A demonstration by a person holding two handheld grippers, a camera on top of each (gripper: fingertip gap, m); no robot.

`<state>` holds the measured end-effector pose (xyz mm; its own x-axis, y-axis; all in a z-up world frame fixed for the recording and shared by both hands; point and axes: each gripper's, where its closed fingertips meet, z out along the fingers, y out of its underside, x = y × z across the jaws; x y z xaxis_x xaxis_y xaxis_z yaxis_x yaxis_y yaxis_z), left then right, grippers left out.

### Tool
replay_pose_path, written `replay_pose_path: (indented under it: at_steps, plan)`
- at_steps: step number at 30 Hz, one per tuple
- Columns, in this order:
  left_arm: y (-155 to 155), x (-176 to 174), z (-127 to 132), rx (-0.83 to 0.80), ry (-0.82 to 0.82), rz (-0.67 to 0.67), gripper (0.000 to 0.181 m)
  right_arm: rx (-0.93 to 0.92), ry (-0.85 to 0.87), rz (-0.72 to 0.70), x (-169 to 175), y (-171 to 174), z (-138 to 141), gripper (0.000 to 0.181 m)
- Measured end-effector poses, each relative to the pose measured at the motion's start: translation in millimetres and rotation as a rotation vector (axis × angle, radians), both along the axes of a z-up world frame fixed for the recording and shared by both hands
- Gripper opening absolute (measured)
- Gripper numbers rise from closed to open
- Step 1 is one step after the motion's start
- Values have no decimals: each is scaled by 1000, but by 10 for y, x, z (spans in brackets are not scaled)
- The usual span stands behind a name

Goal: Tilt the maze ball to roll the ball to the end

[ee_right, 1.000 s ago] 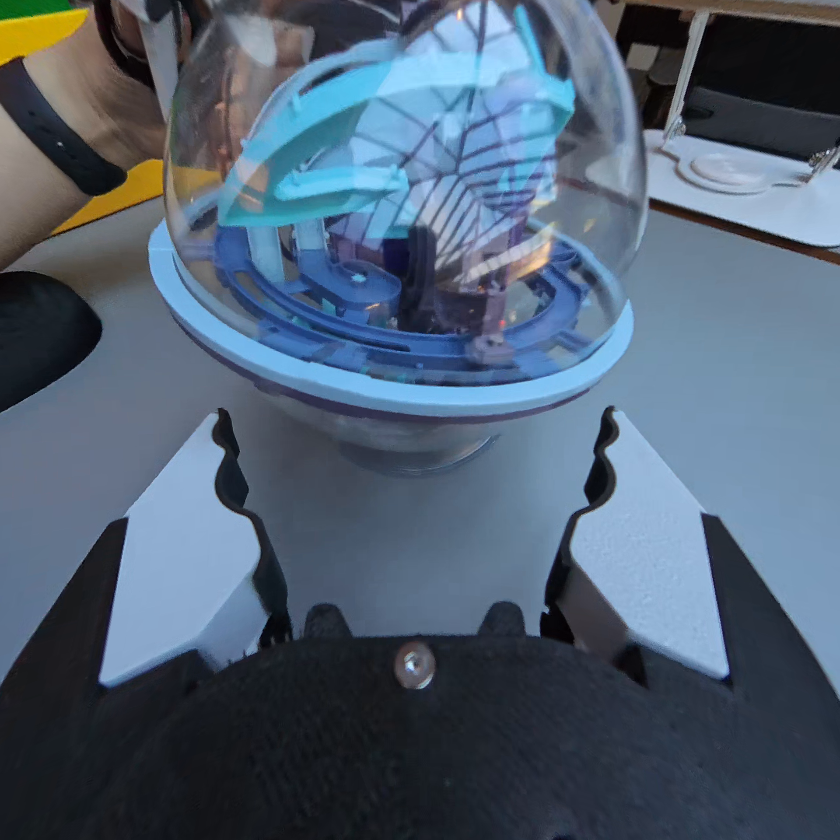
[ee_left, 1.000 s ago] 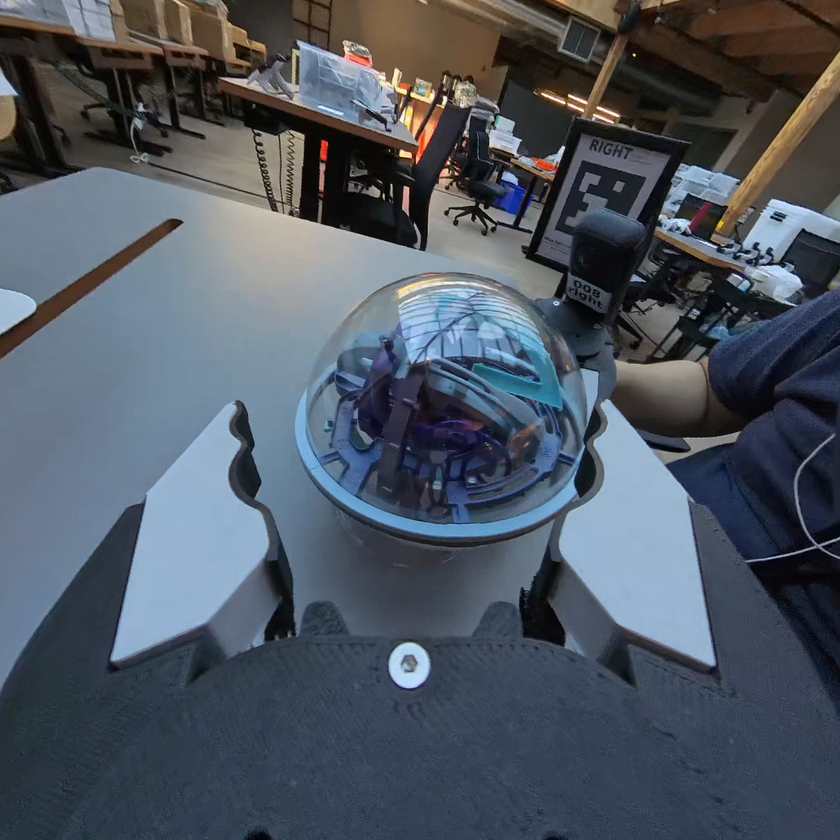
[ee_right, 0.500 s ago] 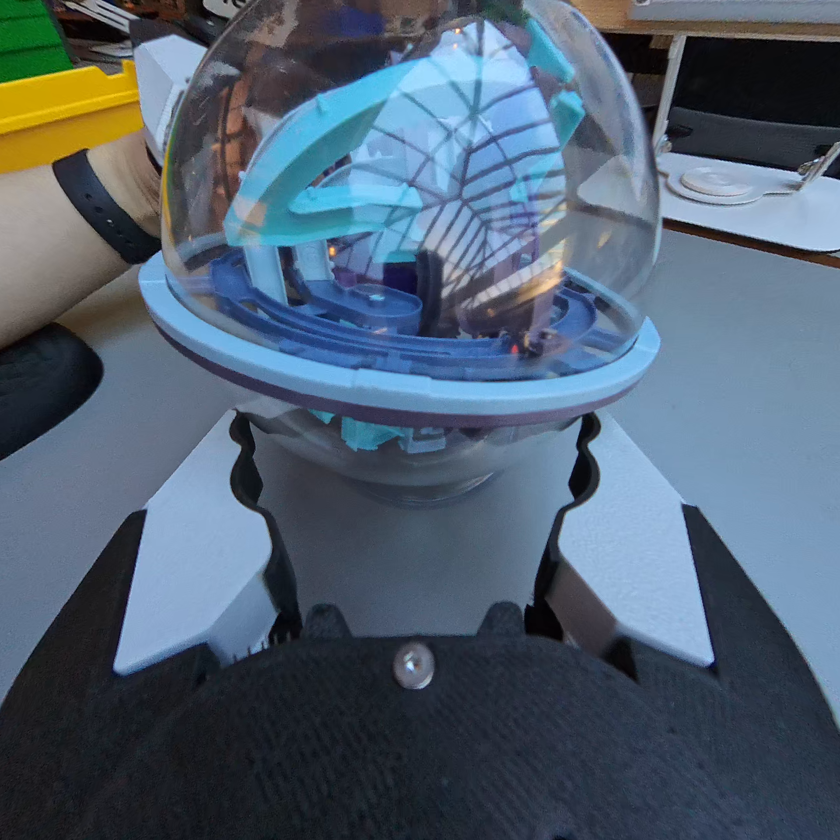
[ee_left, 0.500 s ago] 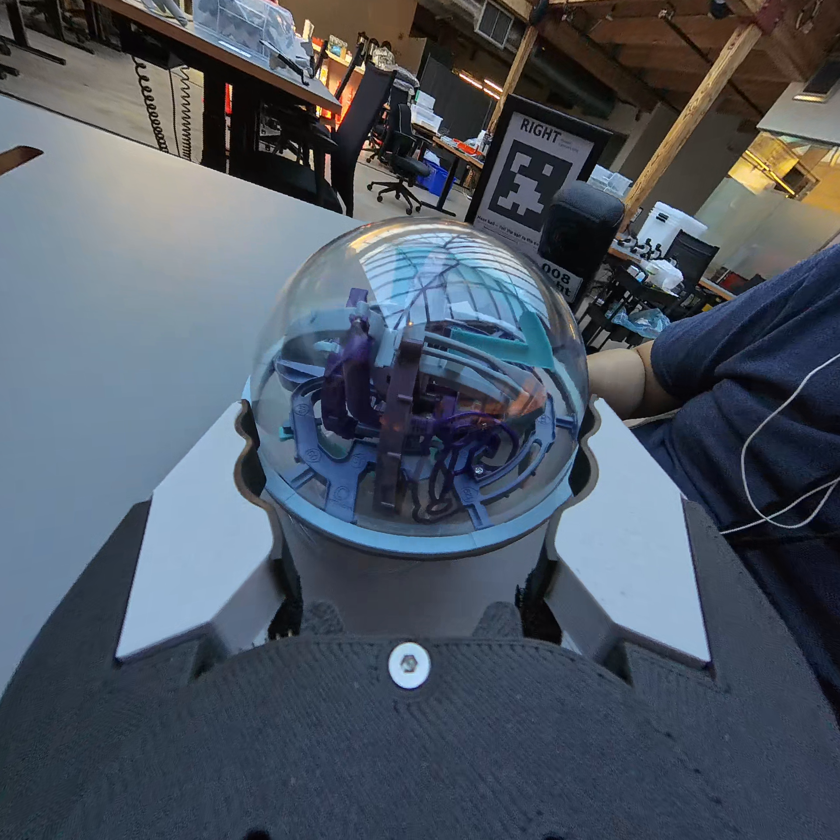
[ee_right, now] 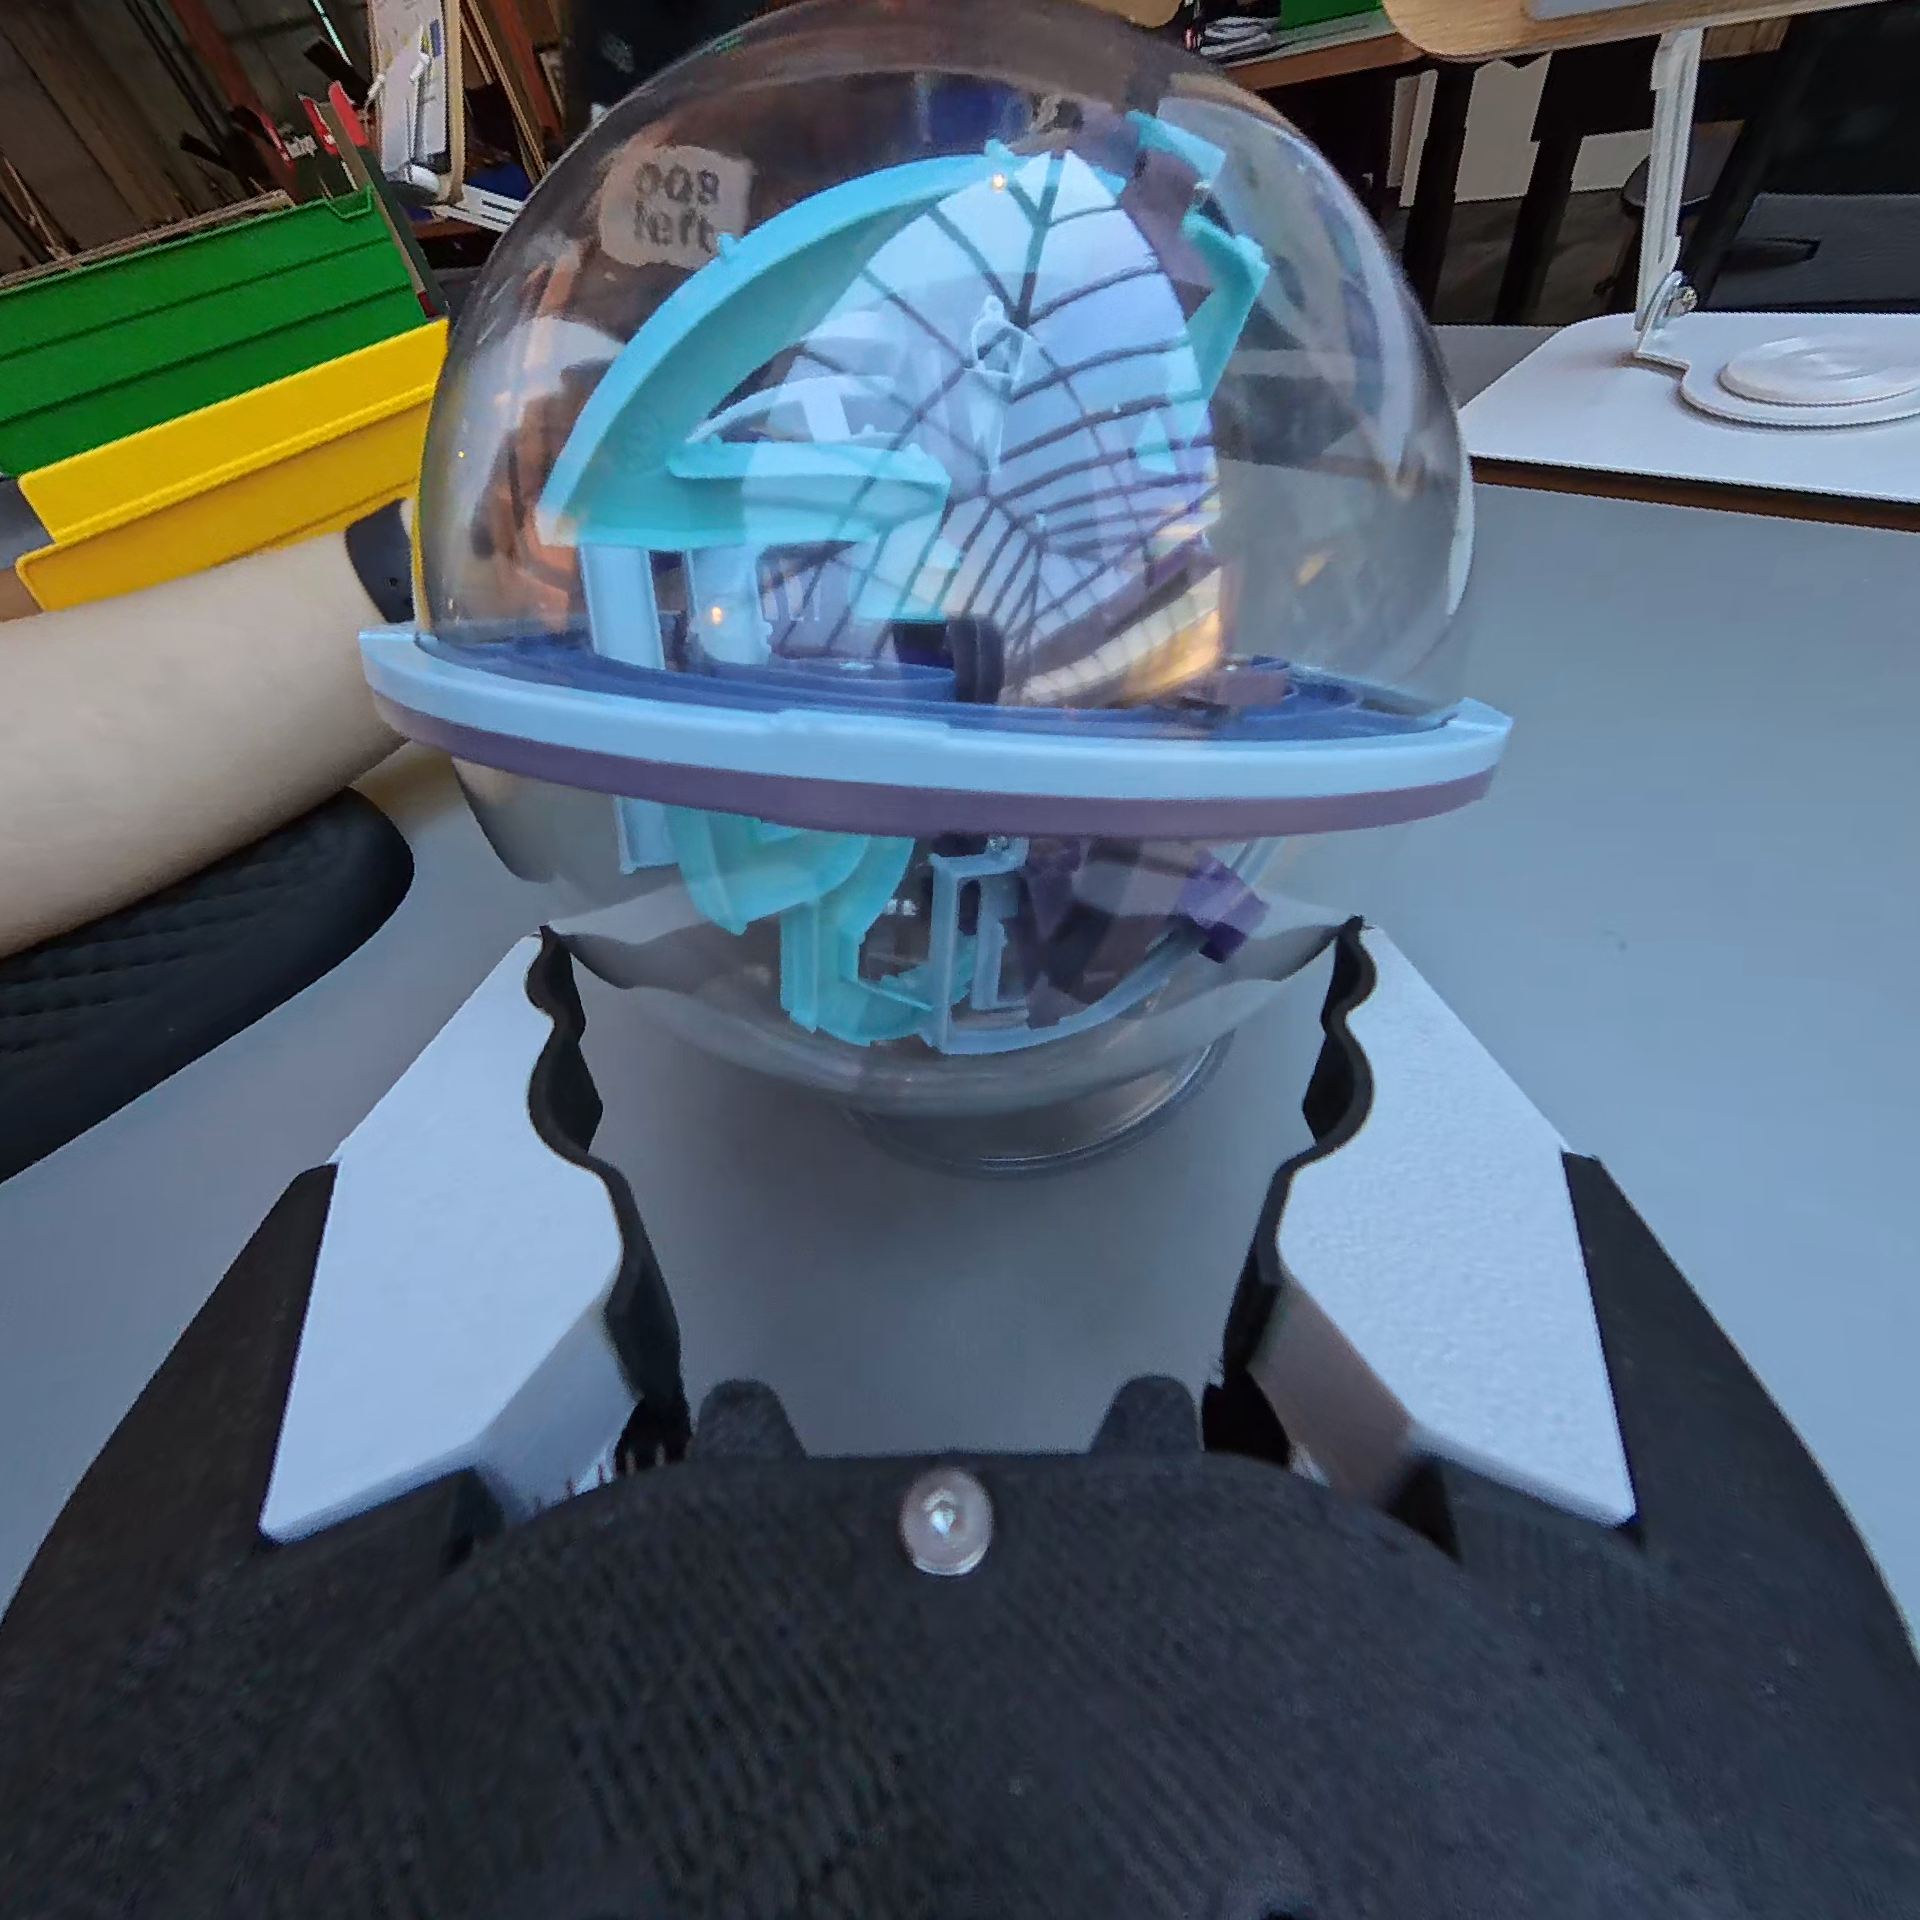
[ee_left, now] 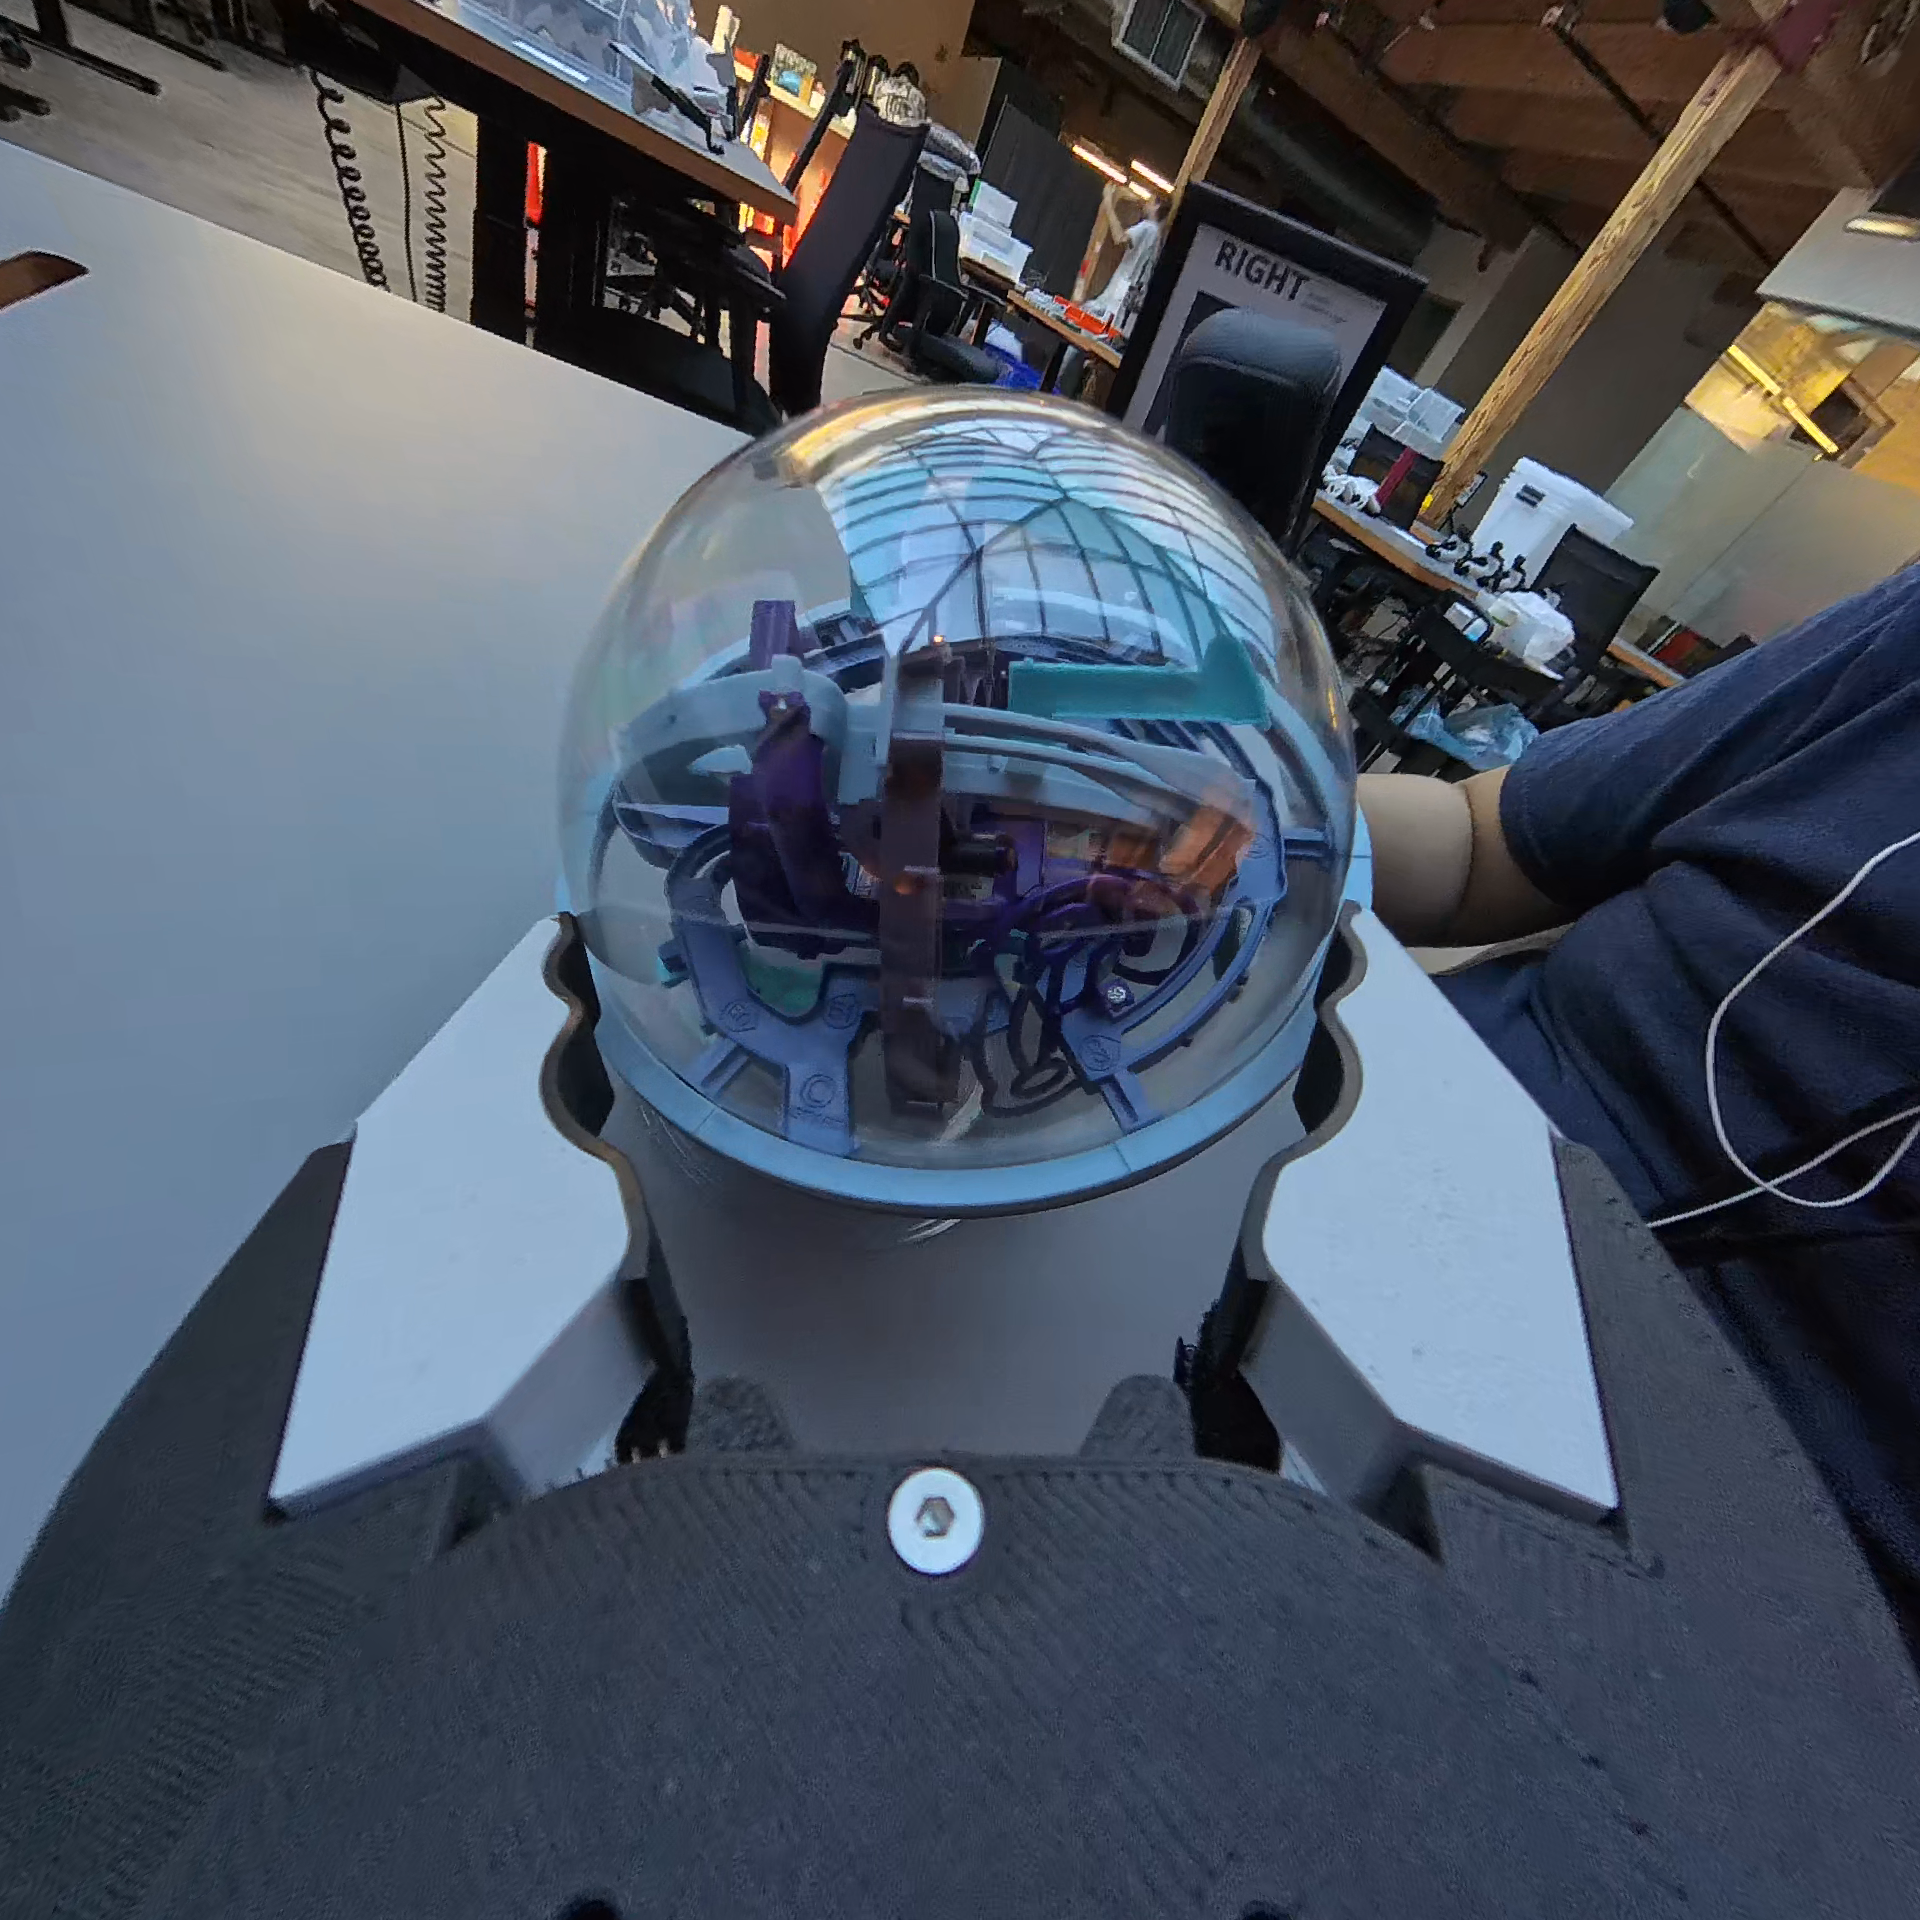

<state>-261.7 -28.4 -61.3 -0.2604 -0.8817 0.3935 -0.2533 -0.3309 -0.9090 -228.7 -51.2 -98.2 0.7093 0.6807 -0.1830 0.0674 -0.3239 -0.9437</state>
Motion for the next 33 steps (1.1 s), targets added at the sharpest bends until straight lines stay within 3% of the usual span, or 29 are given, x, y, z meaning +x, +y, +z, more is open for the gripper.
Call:
replay_pose_path:
  at_steps: [8,16,23,33]
  plan:
    - [0,86,-5,-101,-18,-78,141,34,-13,-9,-30,57,31,150]
    - [-13,109,-22,-161,-8,-50,146,32,16,6,-52,100,104,151]
    - [-7,113,323,-179,-68,5,146,49,48,9,-61,94,423,151]
    - [-51,180,934,-300,-222,-8,146,29,-38,16,39,61,1158,151]
